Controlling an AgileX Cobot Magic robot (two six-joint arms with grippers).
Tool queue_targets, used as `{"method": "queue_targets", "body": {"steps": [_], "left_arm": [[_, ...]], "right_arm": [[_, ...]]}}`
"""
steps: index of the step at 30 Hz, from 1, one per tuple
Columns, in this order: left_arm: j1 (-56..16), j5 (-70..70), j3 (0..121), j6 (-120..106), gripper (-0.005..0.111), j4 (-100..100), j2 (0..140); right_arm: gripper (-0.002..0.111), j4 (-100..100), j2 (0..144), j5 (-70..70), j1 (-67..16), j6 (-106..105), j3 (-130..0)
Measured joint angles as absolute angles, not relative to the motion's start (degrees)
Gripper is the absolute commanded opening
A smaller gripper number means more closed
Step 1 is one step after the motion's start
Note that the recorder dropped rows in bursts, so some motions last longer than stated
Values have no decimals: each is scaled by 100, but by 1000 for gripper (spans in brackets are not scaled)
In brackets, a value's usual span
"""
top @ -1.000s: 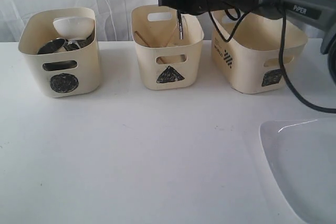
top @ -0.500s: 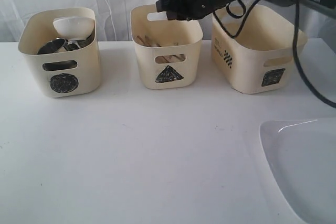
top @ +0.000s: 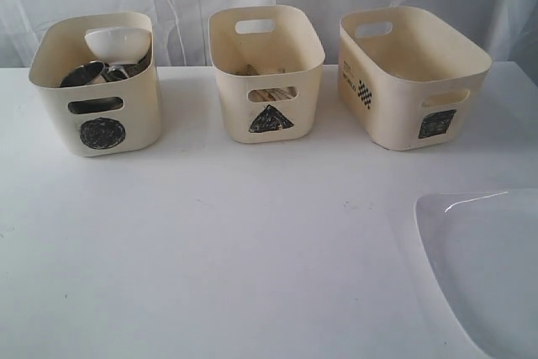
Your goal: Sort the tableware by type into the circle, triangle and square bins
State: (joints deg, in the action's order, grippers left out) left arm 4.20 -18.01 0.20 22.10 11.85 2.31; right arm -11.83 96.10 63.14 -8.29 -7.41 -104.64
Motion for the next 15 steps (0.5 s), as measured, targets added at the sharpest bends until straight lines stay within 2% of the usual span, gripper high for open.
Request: {"method": "queue_targets", "body": {"steps": [7, 15], "left_arm": [[420, -1801, 20, 2210, 0, 1185, 231], [420, -1801, 20, 2210, 0, 1185, 231]], "right_arm": [[0, 1142, 8009, 6908, -461, -84, -9687], [0, 1531, 6891, 6614, 1058, 231, -8195]]}}
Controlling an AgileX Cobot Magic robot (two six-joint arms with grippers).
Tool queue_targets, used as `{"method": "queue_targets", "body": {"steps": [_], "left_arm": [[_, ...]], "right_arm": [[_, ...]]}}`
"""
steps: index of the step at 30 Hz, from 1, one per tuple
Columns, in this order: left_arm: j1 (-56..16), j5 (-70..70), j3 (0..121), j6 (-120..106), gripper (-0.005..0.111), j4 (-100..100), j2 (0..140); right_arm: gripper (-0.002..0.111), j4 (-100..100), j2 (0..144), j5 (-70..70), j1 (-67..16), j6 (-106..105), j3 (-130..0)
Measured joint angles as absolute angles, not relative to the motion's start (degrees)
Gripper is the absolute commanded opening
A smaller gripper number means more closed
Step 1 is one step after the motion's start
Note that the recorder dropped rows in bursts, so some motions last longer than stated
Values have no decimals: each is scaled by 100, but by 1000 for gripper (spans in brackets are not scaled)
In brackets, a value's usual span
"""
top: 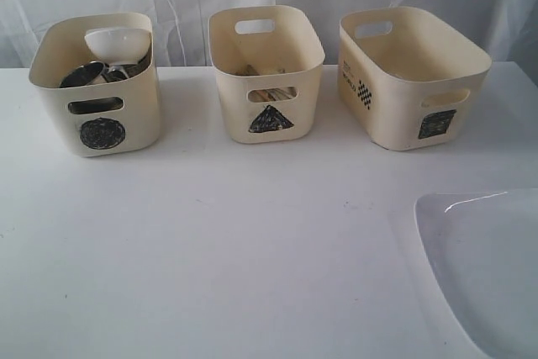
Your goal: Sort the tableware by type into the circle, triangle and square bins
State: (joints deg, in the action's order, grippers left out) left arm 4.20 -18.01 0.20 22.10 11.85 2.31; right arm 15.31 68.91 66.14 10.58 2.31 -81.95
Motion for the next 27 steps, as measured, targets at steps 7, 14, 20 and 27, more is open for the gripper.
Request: {"method": "queue_targets", "body": {"steps": [7, 14, 20, 27], "left_arm": [[420, -1801, 20, 2210, 0, 1185, 231], [420, -1801, 20, 2210, 0, 1185, 231], [420, -1801, 20, 2210, 0, 1185, 231], [420, -1801, 20, 2210, 0, 1185, 231]], "right_arm": [[0, 474, 7598, 5643, 2077, 384, -6630], [0, -1331, 8133, 4798, 2620, -2121, -5890], [0, -3303, 9097, 5777, 3077, -4805, -6013], [0, -2952, 9717, 4907, 3228, -5046, -6023]]}}
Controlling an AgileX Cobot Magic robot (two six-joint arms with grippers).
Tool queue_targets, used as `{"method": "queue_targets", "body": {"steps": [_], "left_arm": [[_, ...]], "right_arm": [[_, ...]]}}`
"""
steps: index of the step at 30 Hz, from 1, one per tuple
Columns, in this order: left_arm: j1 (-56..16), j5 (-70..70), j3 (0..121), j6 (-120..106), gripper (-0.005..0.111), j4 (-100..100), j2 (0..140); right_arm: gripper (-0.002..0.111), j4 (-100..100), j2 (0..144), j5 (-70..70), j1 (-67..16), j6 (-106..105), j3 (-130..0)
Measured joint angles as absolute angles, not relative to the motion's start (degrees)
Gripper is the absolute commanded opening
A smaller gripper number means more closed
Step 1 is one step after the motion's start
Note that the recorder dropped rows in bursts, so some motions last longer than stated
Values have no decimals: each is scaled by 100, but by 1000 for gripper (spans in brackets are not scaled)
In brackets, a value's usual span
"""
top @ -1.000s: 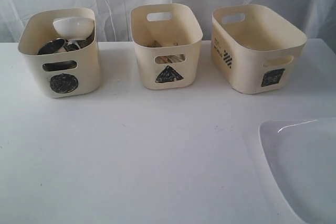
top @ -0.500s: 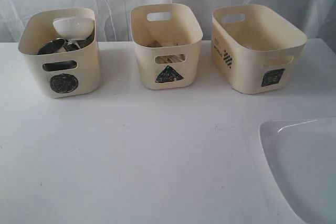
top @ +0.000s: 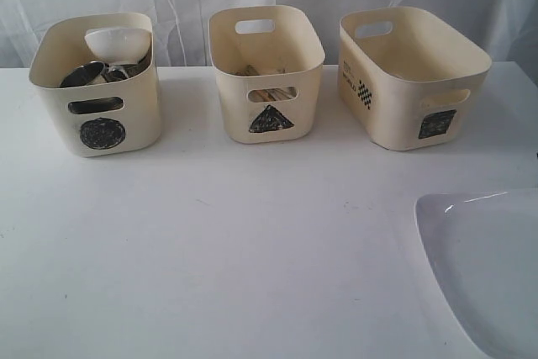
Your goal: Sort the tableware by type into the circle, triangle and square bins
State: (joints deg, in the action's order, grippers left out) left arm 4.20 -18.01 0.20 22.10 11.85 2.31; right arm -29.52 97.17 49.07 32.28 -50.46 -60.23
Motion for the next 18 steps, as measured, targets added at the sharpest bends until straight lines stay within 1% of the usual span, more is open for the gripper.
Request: {"method": "queue_targets", "body": {"steps": [2, 3, 4, 5, 9, 11, 12, 18], "left_arm": [[420, -1801, 20, 2210, 0, 1185, 231], [420, -1801, 20, 2210, 0, 1185, 231], [420, -1801, 20, 2210, 0, 1185, 231], [420, -1801, 20, 2210, 0, 1185, 231], [420, -1801, 20, 2210, 0, 1185, 231], [420, -1801, 20, 2210, 0, 1185, 231], [420, -1801, 20, 2210, 0, 1185, 231], [420, -1801, 20, 2210, 0, 1185, 231]], "right_arm": [[2, -2722, 9730, 4469, 3233, -5018, -6037], [5, -2639, 9730, 4316, 3233, -4986, -6037], [11, -2586, 9730, 4244, 3242, -4959, -6037], [18, -2532, 9730, 4234, 3242, -4949, -6037], [54, -2485, 9829, 4311, 3242, -4929, -6041], [63, -2461, 9952, 4341, 3242, -4971, -6041], [65, -2433, 10006, 4341, 3242, -5049, -6041], [65, -2353, 10191, 4026, 3242, -5664, -6041]]}}
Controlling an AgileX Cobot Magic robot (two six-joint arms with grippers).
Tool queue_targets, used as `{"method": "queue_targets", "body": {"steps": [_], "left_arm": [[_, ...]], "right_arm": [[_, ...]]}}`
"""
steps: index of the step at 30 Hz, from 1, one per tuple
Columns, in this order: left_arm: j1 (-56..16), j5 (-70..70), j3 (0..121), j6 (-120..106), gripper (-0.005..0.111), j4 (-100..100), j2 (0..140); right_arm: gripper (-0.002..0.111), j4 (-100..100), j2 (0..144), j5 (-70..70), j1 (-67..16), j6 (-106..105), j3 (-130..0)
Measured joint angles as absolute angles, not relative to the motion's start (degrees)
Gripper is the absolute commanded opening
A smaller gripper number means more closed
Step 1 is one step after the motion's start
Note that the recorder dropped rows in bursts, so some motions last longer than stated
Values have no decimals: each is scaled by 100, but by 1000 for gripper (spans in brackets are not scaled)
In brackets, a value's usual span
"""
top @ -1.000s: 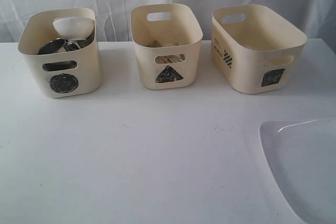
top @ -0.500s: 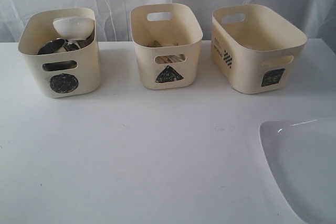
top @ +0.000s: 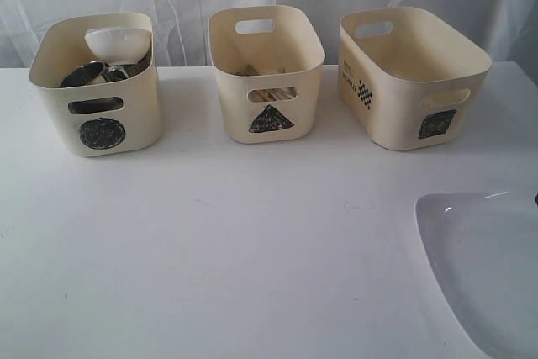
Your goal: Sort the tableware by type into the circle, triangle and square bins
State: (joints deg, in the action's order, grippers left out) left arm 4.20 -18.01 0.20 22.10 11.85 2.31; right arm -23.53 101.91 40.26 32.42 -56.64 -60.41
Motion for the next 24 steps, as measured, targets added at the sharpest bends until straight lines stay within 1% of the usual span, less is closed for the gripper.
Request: {"method": "queue_targets", "body": {"steps": [6, 10, 15, 18, 21, 24], "left_arm": [[420, -1801, 20, 2210, 0, 1185, 231], [420, -1801, 20, 2210, 0, 1185, 231], [420, -1801, 20, 2210, 0, 1185, 231], [420, -1801, 20, 2210, 0, 1185, 231], [420, -1801, 20, 2210, 0, 1185, 231], [420, -1801, 20, 2210, 0, 1185, 231]], "right_arm": [[65, -2342, 10237, 3273, 3242, -5719, -6041], [65, -2342, 10492, 3117, 3242, -5553, -6041], [64, -2389, 10973, 3445, 3242, -5509, -6041], [58, -2644, 11044, 3685, 3255, -5775, -6092], [52, -3080, 11080, 4094, 3255, -6488, -6102], [50, -3666, 11130, 4709, 3255, -7300, -6102]]}}
